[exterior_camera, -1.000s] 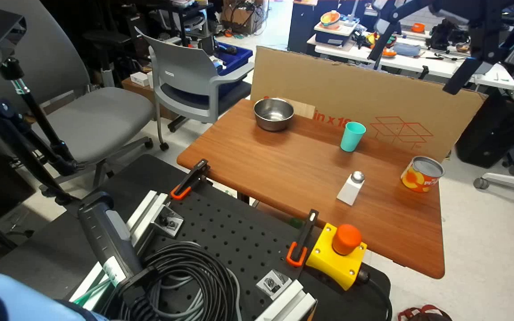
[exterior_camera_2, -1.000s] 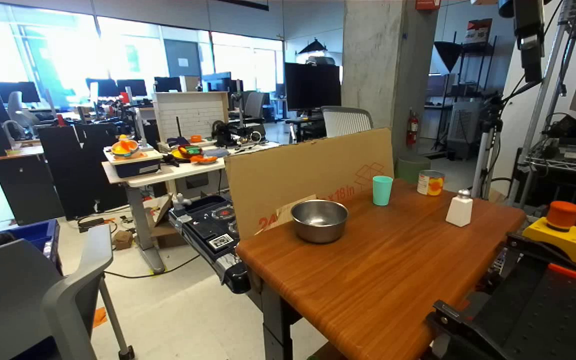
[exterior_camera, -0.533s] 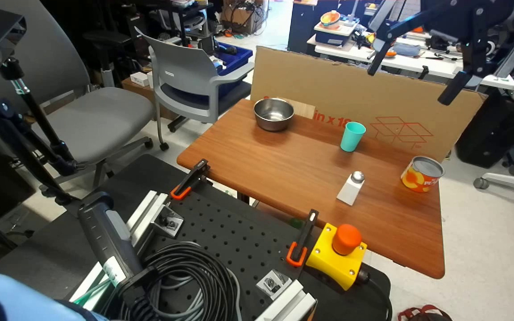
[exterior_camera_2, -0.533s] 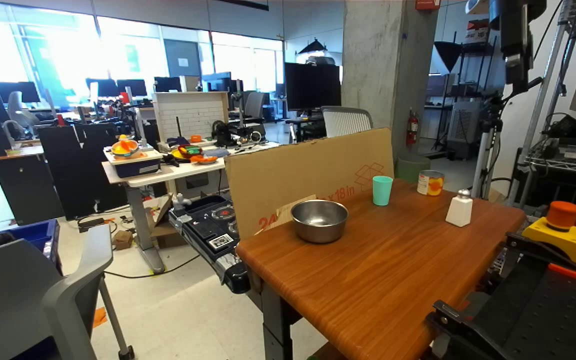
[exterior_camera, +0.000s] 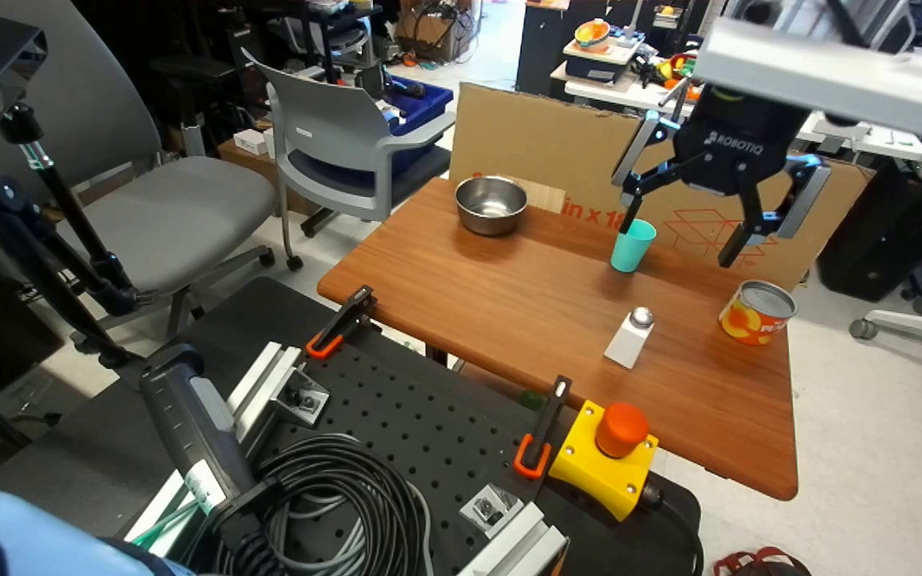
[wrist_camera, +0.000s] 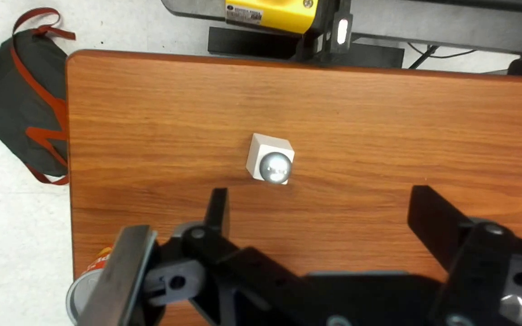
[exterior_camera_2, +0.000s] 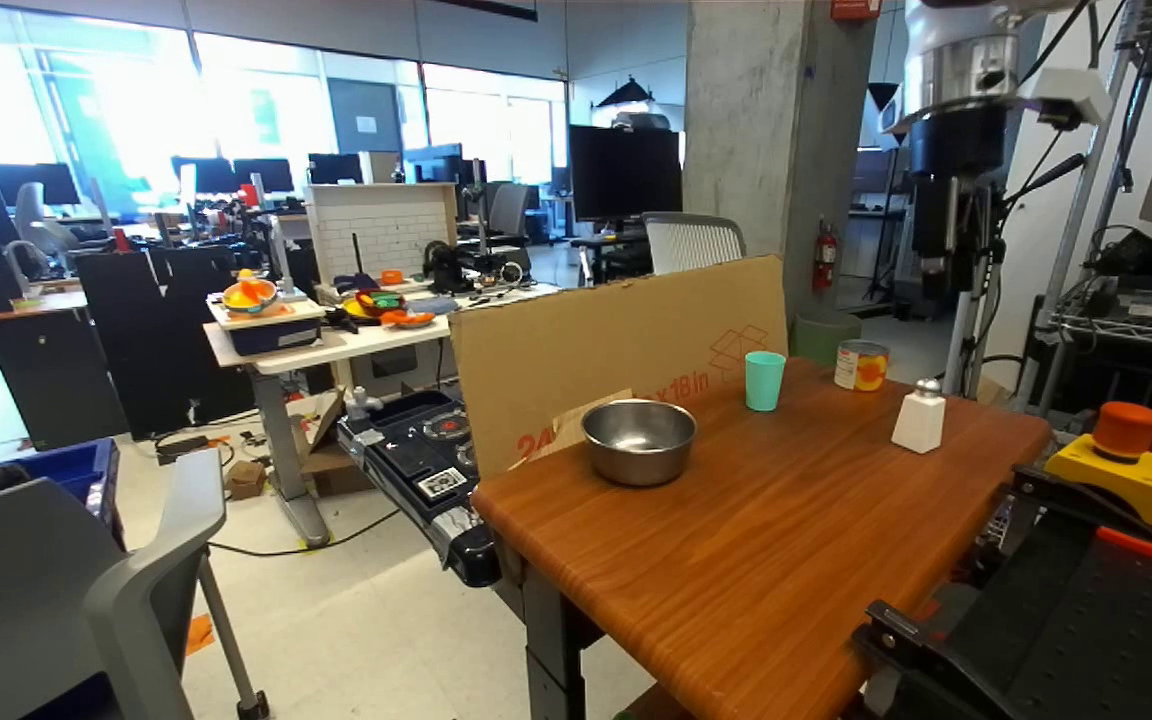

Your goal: Move the saltshaker to the left

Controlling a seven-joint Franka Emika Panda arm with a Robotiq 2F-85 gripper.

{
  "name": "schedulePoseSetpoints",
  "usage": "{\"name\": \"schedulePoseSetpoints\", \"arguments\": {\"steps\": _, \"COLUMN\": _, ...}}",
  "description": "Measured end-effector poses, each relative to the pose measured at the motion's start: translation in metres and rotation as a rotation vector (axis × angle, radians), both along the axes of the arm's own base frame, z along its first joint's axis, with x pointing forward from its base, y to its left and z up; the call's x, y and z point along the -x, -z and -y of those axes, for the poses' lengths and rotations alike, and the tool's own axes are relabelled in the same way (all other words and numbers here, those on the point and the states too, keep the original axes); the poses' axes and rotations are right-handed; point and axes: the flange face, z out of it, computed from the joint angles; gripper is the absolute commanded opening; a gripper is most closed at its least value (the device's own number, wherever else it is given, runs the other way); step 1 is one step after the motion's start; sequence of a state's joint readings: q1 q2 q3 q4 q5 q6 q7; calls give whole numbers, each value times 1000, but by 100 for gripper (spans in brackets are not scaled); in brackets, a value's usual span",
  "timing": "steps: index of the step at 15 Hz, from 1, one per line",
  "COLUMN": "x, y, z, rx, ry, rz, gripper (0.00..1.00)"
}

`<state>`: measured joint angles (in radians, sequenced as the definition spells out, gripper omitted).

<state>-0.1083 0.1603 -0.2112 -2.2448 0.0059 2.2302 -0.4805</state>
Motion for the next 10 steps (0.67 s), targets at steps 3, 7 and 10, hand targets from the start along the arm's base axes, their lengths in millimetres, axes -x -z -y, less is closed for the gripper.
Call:
{"name": "schedulePoseSetpoints", "arguments": {"steps": 3, "x": -8, "y": 35, "z": -13, "rx": 23, "ry": 20, "rz": 13, "gripper": 100}}
{"name": "schedulePoseSetpoints", "arguments": {"steps": 7, "x": -15, "y": 70, "z": -23, "rx": 51, "ry": 55, "rz": 8, "gripper": 100}}
{"name": "schedulePoseSetpoints", "arguments": {"steps": 10, "x": -18, "y": 90, "z": -22, "rx": 80, "ry": 99, "rz": -9, "gripper": 100}}
